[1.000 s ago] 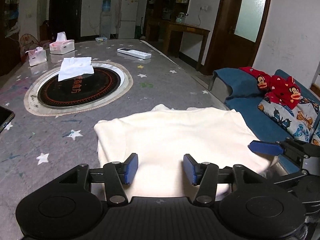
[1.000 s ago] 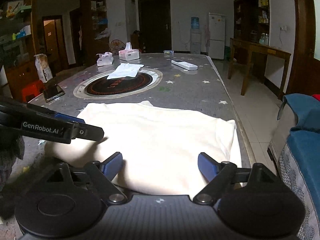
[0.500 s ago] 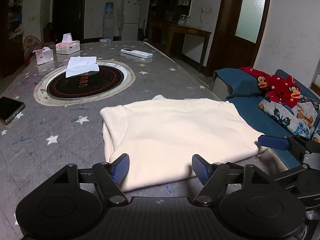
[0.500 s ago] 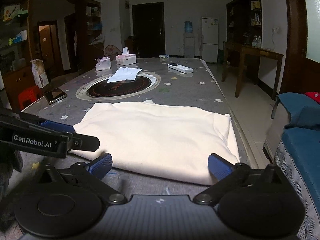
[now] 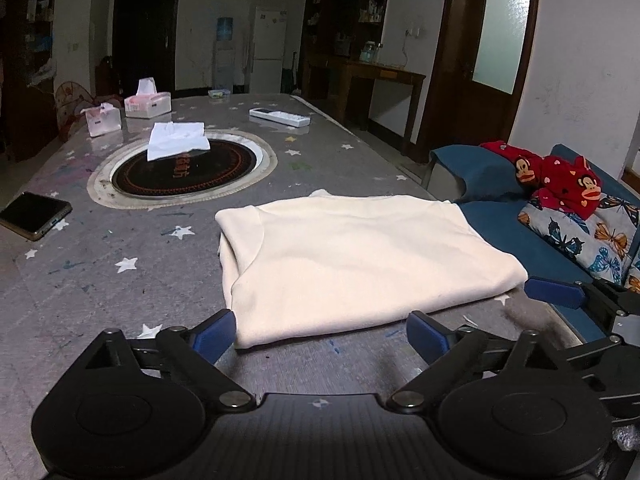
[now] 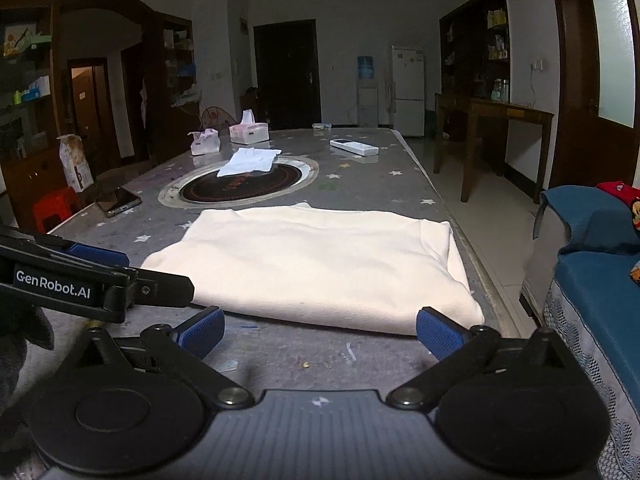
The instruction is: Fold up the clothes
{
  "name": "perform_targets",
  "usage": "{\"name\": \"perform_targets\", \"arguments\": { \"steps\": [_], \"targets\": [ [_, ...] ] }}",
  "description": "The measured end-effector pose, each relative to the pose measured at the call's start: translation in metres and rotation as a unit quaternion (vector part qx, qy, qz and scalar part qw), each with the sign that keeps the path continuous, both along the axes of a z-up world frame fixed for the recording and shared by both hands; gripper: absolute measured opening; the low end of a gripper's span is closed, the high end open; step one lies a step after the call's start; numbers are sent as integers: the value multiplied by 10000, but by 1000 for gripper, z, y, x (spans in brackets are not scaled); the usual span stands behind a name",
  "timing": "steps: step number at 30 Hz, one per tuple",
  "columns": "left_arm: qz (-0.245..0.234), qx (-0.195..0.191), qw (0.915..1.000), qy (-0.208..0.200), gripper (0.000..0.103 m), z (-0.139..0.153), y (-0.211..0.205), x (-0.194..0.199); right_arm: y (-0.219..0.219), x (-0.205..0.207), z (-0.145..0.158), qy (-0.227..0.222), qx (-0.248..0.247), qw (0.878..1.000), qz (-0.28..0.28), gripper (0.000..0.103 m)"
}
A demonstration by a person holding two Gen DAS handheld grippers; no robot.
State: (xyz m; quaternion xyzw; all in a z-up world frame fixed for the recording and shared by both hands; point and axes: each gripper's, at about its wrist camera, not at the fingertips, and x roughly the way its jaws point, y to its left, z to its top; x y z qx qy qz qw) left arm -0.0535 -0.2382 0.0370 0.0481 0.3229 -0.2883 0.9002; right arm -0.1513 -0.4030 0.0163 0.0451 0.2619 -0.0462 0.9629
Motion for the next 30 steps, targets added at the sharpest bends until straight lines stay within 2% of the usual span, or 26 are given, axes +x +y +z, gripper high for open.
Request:
{"name": "perform_targets", "arguments": {
  "steps": [3,8,22,30],
  "targets": [
    [-22,-13,9999,-112,103,2,2,-8,3,-5,0,-27,-5,10000,-5,103],
    [-27,-10,9998,-208,103,4,6,-18,6,-15,1,-70,153,9998,-78,103],
    [39,-102,9996,-252,103,-2,20,-41,21,-38,0,-158,-12,9996,-213,103],
    [138,-98,9998,-117,103,-7,26,-45,27,-46,-2,-140,-51,9996,-235,103]
  ]
}}
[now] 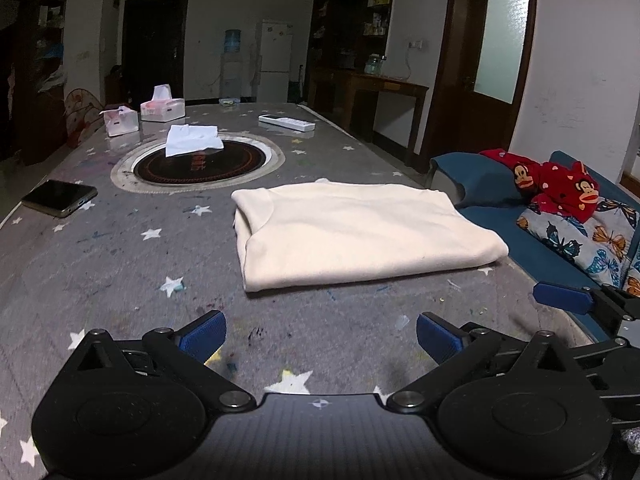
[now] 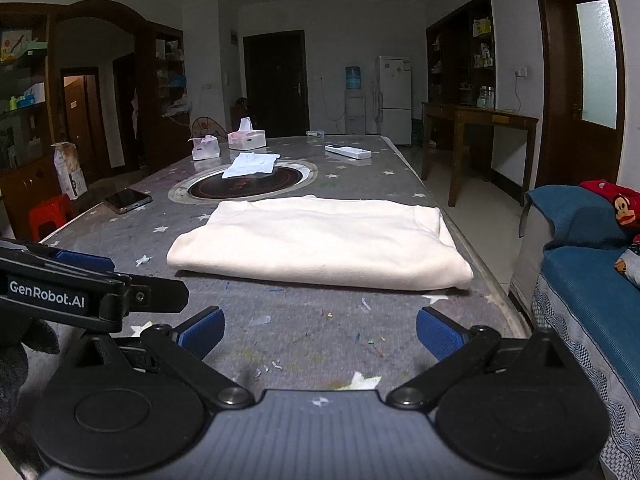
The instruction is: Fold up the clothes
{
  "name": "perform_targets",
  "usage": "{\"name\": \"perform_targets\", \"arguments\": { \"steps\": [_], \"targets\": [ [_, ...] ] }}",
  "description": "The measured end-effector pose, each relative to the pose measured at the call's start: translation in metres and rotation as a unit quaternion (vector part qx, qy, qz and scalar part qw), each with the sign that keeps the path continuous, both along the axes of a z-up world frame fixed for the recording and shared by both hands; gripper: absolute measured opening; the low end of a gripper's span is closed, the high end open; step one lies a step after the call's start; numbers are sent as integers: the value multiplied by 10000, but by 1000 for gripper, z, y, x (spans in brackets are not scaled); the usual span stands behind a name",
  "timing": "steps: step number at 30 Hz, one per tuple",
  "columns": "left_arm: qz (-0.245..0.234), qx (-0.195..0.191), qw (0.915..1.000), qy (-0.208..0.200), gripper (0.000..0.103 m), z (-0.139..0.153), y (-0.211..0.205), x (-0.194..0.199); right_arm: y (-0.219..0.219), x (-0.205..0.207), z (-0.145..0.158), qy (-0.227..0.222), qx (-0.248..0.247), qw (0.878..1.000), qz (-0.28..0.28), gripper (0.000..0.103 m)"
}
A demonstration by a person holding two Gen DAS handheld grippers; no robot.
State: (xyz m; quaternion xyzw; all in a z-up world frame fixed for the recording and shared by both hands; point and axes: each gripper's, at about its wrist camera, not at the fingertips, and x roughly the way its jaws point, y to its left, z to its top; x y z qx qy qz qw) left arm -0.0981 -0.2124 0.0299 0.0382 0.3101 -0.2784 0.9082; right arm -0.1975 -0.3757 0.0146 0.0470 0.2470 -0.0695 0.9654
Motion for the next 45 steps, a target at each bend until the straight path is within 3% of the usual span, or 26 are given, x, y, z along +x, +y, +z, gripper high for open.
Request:
{"name": "perform_targets", "arguments": {
  "steps": [45],
  "targets": [
    [242,24,9996,-127,103,-3,18,-23,13,-16,-4,-7,16,10000,4,103]
  ]
}}
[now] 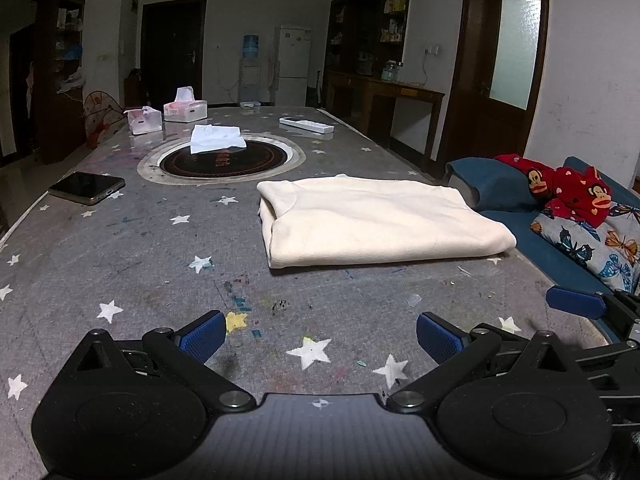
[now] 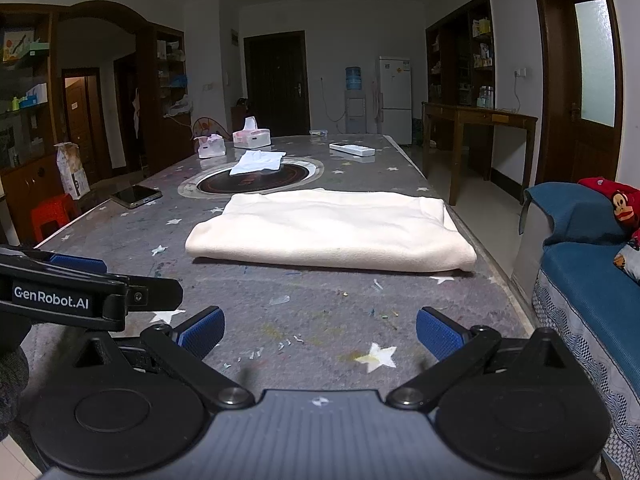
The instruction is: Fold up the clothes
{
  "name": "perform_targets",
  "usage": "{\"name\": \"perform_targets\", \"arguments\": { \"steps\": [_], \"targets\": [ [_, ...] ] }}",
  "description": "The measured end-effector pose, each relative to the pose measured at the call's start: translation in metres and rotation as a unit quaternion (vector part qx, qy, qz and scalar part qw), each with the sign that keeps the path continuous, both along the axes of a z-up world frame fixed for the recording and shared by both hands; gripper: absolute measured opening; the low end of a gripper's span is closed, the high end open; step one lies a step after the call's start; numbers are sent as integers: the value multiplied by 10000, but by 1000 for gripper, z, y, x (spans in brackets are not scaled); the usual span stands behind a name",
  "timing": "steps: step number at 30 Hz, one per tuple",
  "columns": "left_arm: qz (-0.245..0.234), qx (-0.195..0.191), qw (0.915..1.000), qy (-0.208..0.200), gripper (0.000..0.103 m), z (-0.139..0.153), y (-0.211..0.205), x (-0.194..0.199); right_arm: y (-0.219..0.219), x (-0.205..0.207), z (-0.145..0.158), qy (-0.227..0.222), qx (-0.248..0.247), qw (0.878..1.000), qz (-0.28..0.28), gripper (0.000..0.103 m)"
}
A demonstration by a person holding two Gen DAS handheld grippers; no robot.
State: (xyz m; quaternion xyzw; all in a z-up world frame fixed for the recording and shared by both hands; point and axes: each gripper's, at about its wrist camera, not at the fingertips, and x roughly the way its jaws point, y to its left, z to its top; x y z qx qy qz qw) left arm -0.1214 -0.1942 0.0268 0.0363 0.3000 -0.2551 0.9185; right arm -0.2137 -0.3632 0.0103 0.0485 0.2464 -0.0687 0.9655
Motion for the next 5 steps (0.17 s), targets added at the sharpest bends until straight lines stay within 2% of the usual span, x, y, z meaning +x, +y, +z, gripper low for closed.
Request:
{"name": "perform_targets", "arguments": {
  "steps": [5],
  "targets": [
    [6,12,10000,12,103,1,1,0,1,-1,0,-5,-3,10000,3,103]
  ]
}}
